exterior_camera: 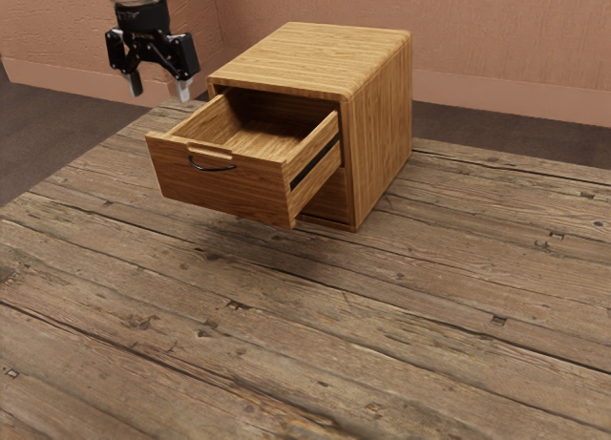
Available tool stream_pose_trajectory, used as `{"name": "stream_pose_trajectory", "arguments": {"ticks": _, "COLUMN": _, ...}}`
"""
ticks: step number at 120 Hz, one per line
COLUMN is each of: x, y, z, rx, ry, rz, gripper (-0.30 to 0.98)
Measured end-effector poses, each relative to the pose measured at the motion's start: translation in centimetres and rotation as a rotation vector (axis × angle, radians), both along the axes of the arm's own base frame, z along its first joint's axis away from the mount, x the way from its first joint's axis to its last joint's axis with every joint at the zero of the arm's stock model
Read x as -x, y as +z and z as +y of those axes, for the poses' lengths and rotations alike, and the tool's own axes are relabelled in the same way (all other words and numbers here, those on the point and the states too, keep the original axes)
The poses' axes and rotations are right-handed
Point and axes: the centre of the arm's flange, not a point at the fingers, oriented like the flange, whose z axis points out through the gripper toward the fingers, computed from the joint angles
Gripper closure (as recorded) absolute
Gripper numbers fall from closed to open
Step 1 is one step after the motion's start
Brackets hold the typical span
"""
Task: Push the drawer handle with one arm to close the drawer
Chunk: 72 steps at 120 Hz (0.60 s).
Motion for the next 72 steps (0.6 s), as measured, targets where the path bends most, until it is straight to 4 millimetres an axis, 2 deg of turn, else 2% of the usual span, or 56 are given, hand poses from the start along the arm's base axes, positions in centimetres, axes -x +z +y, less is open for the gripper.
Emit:
{"name": "stream_pose_trajectory", "arguments": {"ticks": 28, "x": 0.2, "y": 0.1, "z": 0.5, "rx": 0.023, "ry": 0.001, "rz": 0.001, "gripper": 0.0}}
{"name": "stream_pose_trajectory", "arguments": {"ticks": 30, "x": 0.4, "y": 0.6, "z": 0.5, "rx": 0.023, "ry": 0.0, "rz": -0.007, "gripper": 0.0}}
{"name": "stream_pose_trajectory", "arguments": {"ticks": 39, "x": 3.7, "y": 6.8, "z": -0.9, "rx": 0.022, "ry": -0.025, "rz": -0.12, "gripper": 0.0}}
{"name": "stream_pose_trajectory", "arguments": {"ticks": 47, "x": 4.8, "y": 8.8, "z": -4.5, "rx": 0.032, "ry": -0.095, "rz": -0.162, "gripper": 0.0}}
{"name": "stream_pose_trajectory", "arguments": {"ticks": 53, "x": 4.9, "y": 8.9, "z": -5.7, "rx": 0.038, "ry": -0.118, "rz": -0.168, "gripper": 0.0}}
{"name": "stream_pose_trajectory", "arguments": {"ticks": 66, "x": 4.9, "y": 8.6, "z": -5.8, "rx": 0.026, "ry": -0.117, "rz": -0.159, "gripper": 0.0}}
{"name": "stream_pose_trajectory", "arguments": {"ticks": 72, "x": 4.9, "y": 7.7, "z": -5.9, "rx": 0.019, "ry": -0.115, "rz": -0.127, "gripper": 0.0}}
